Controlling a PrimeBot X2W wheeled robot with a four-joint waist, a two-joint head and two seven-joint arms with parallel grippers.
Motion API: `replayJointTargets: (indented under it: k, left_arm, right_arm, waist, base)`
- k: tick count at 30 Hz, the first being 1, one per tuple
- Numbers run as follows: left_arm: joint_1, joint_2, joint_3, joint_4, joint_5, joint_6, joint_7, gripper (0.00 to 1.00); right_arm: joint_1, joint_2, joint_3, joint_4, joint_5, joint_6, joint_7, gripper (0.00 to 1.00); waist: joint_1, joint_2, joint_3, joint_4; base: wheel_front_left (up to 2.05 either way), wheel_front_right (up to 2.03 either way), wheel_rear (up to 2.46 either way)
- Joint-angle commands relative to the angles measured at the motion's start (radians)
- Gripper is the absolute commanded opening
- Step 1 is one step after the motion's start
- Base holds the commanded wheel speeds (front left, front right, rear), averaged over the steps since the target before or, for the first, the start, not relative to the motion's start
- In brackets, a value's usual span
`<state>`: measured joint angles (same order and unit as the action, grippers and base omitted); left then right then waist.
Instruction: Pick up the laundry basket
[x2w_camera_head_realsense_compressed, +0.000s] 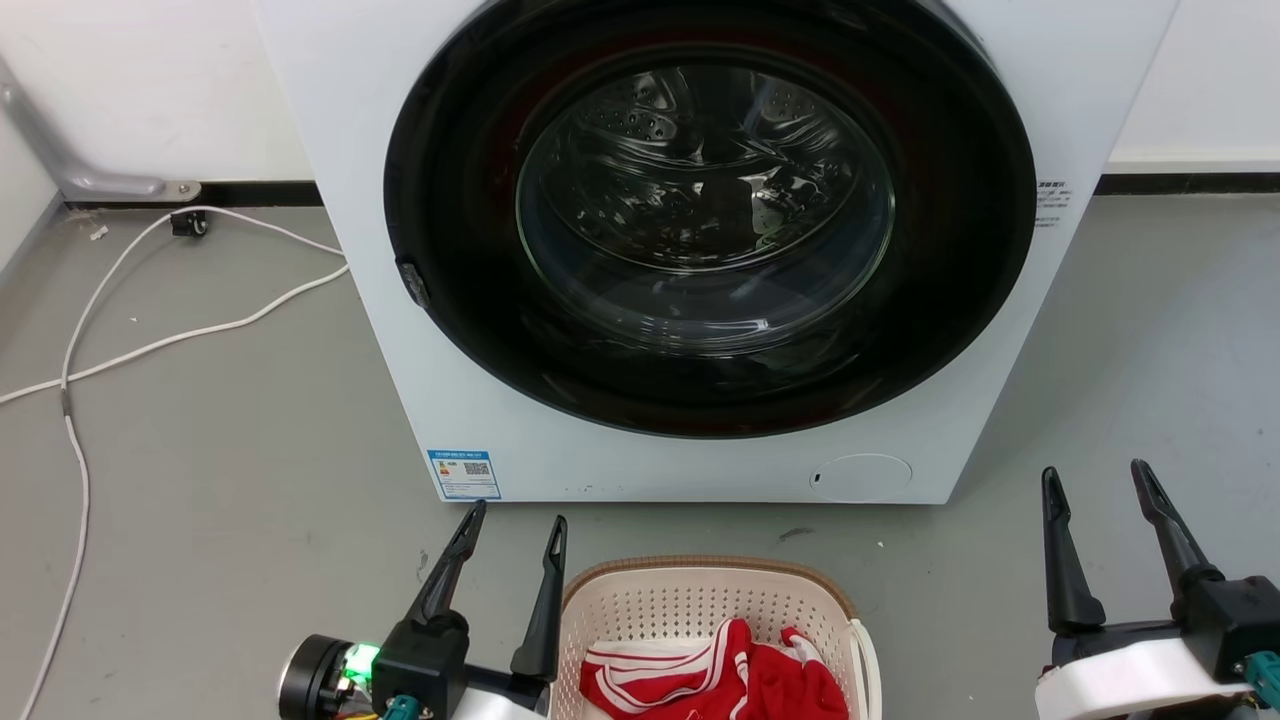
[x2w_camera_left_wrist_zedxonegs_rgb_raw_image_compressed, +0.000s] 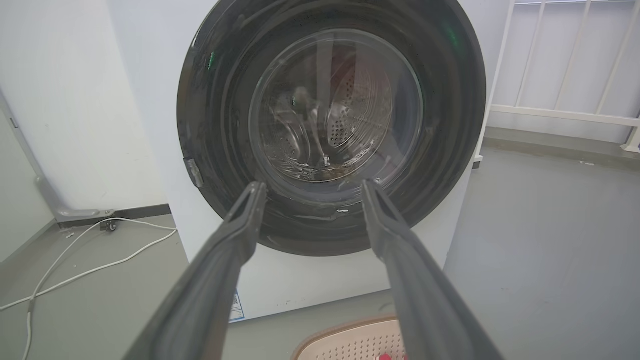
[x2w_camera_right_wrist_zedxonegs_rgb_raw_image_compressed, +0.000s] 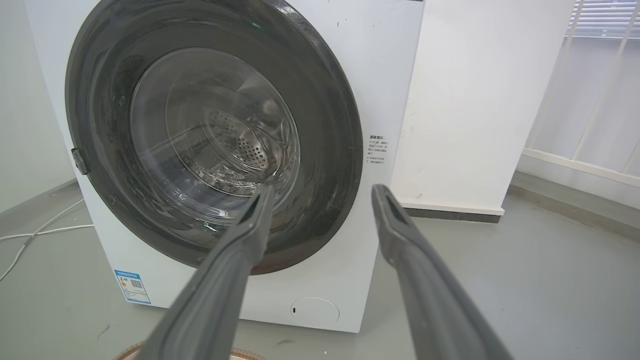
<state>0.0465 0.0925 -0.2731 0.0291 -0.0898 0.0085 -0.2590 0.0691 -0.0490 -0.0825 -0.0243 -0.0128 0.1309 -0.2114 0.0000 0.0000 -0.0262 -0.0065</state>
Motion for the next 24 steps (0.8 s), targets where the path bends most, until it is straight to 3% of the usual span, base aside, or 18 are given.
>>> replayJointTargets:
  k: [1, 13, 24]
  left_arm:
    - [0.011, -0.003, 0.003, 0.003, 0.019, -0.004, -0.009, 1.0]
    - [0.006, -0.032, 0.053, 0.088, -0.047, -0.033, -0.007, 1.0]
    - [-0.011, -0.04, 0.06, 0.14, -0.059, -0.038, -0.007, 1.0]
  right_arm:
    - [0.01, -0.002, 0.0, -0.007, -0.016, 0.0, -0.009, 1.0]
    - [0.01, -0.002, -0.004, 0.022, 0.079, 0.0, 0.008, 1.0]
    - [0.01, -0.002, -0.001, 0.034, 0.095, 0.0, 0.015, 1.0]
  waist:
    - [0.0, 0.0, 0.0, 0.0]
    - [0.0, 0.0, -0.004, 0.005]
    - [0.0, 0.0, -0.007, 0.004]
  base:
    - [0.0, 0.0, 0.0]
    - [0.0, 0.0, 0.0]
    - [0.0, 0.0, 0.0]
